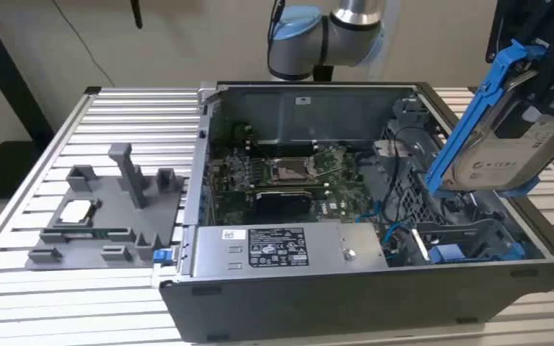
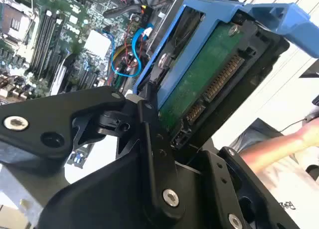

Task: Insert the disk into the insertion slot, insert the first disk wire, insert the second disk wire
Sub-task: 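Insert the disk into the insertion slot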

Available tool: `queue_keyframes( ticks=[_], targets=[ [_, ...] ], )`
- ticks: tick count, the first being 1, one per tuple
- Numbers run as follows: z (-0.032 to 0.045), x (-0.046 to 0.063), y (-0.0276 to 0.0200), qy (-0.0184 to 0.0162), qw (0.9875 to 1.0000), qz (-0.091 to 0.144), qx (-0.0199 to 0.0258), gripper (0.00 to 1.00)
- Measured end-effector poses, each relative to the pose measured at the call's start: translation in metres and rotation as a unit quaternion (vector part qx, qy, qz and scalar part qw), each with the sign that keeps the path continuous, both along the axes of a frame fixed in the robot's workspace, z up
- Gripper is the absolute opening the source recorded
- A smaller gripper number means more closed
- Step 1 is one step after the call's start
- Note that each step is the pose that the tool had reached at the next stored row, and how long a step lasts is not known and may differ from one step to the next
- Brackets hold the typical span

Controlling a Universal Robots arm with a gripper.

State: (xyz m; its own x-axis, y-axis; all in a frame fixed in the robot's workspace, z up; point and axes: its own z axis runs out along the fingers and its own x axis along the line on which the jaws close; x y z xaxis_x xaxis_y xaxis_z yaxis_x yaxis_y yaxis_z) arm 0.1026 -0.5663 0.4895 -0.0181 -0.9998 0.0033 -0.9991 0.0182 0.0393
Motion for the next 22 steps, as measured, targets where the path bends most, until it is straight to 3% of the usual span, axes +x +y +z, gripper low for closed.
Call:
queue_keyframes(
  ticks=[7,13,22],
  targets=[
    [0.0001,0.0008,0.0001,0.0,1.0,0.0,-0.0001,0.33],
    [-0.0003,0.0055,-0.0009,0.0025,1.0,0.0,0.0,0.33],
    [-0.0008,0.0082,-0.0093,0.0037,1.0,0.0,0.0,0.33]
  ],
)
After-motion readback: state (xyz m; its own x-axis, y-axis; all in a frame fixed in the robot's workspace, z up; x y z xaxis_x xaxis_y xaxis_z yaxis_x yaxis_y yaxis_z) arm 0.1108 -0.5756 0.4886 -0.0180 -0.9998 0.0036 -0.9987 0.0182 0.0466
